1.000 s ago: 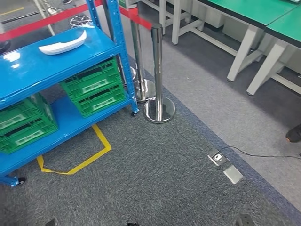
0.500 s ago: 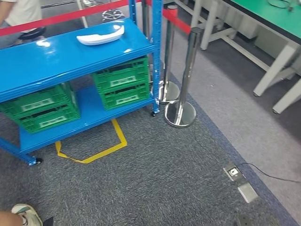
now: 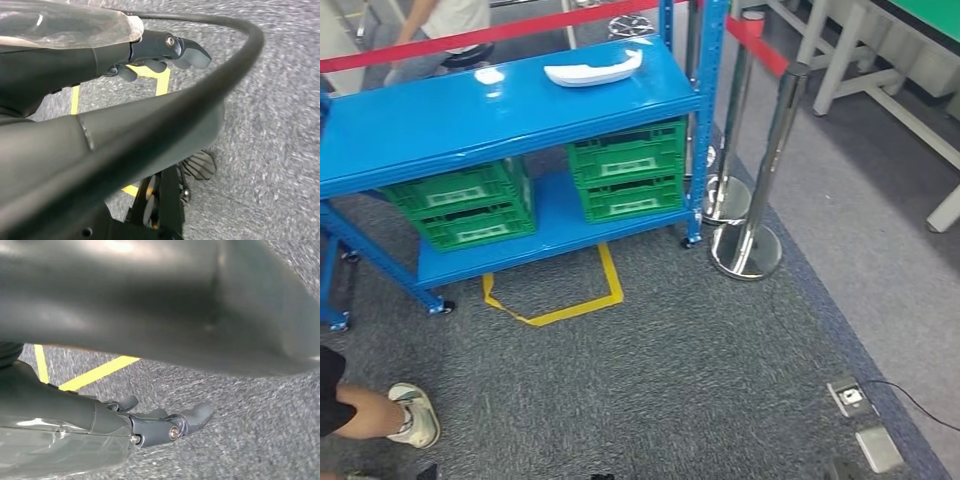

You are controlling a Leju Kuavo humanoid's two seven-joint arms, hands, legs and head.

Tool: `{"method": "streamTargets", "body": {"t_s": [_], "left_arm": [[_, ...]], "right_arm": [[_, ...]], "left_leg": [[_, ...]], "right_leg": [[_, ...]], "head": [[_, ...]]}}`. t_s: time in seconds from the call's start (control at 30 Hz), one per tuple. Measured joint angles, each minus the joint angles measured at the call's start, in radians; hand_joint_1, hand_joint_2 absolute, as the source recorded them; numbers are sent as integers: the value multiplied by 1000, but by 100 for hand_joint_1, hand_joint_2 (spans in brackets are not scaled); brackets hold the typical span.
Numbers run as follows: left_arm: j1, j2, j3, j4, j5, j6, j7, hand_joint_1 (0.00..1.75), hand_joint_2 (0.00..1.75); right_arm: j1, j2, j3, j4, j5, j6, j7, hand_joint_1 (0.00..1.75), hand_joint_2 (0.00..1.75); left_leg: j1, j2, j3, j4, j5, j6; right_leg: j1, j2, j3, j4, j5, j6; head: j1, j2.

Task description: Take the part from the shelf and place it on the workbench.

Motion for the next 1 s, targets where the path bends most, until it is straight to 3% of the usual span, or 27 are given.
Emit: {"method": "streamTargets", "body": {"t_s": [0.03,0.07,0.13,0.17,0.2,0.27,0.33,0.4,0.43,0.47,0.5,0.53,0.63,0.77,0.83,0.87,0.93,1.0], "left_arm": [[1,0,0,0,0,0,0,0,0],[2,0,0,0,0,0,1,0,0],[0,2,0,0,0,0,2,0,0],[-2,2,0,0,0,0,2,0,0],[-3,3,0,0,0,0,2,0,0],[-2,3,0,0,1,1,2,0,0],[1,3,0,0,2,1,2,0,0],[0,2,0,0,4,3,3,0,0],[-1,2,0,0,4,3,3,0,0],[-1,2,0,0,4,3,3,0,0],[-1,2,0,0,5,3,3,0,0],[0,2,0,0,5,3,3,0,0],[1,2,0,0,6,3,3,0,0],[1,2,0,0,6,3,3,0,0],[0,1,0,0,6,3,3,0,0],[1,1,0,0,6,3,3,0,0],[2,1,-1,0,5,3,4,0,0],[1,1,-1,0,2,3,4,0,0]], "right_arm": [[-1,0,0,0,0,0,0,0,0],[-1,0,0,0,0,0,0,0,0],[-3,0,0,0,0,1,0,0,0],[-4,0,0,0,-1,2,-1,0,0],[-6,0,0,0,-1,3,-1,0,0],[-10,0,0,0,-3,4,-1,0,0],[-13,0,0,-1,-3,4,-1,0,0],[-11,0,0,0,-3,4,-1,0,0],[-10,0,0,0,-3,4,-1,0,0],[-9,0,0,0,-3,3,-1,0,0],[-7,0,0,1,-3,3,0,0,0],[-6,0,0,1,-3,3,0,0,0],[-4,-2,0,1,-4,2,0,0,0],[-4,-2,0,1,-4,2,0,0,0],[-3,-3,0,2,-4,1,0,0,0],[-4,-3,1,3,-4,1,0,0,0],[-4,-3,1,4,-6,0,-1,0,0],[-4,-3,1,5,-8,-1,-3,0,0]], "left_leg": [[0,4,14,-29,22,1],[0,14,48,-93,56,4],[-7,55,126,-240,107,17],[-11,68,150,-285,118,25],[-15,73,158,-304,118,30],[-15,52,159,-310,120,41],[-9,35,165,-319,123,52],[-5,19,169,-323,125,60],[-6,8,169,-323,124,62],[-6,-4,170,-322,124,63],[-6,-17,171,-322,123,63],[-6,-31,174,-322,122,62],[-5,-58,181,-320,120,59],[-5,-61,182,-320,120,59],[-7,-71,181,-317,117,55],[-7,-88,177,-314,117,47],[-8,-66,139,-250,84,23],[-4,-14,62,-108,19,6]], "right_leg": [[1,-12,1,0,-1,0],[1,-23,4,0,-3,1],[5,-44,10,0,-8,7],[8,-53,12,0,-12,12],[10,-62,14,0,-15,17],[10,-74,20,-3,-20,28],[7,-41,11,27,-45,38],[5,10,-42,144,-107,44],[5,22,-80,221,-141,46],[5,27,-112,284,-160,47],[4,29,-130,313,-159,48],[4,31,-129,301,-136,47],[2,41,-82,178,-47,45],[2,44,-74,157,-35,44],[0,74,-49,95,-12,41],[-2,81,-32,57,-3,32],[-3,69,-7,7,4,9],[-1,28,-1,2,4,-6]], "head": [[-4,0],[-7,0],[-14,0],[-15,0],[-15,0],[-12,0],[-6,0],[6,0],[13,0],[18,0],[22,0],[26,0],[36,0],[37,0],[42,0],[42,0],[29,0],[11,0]]}}
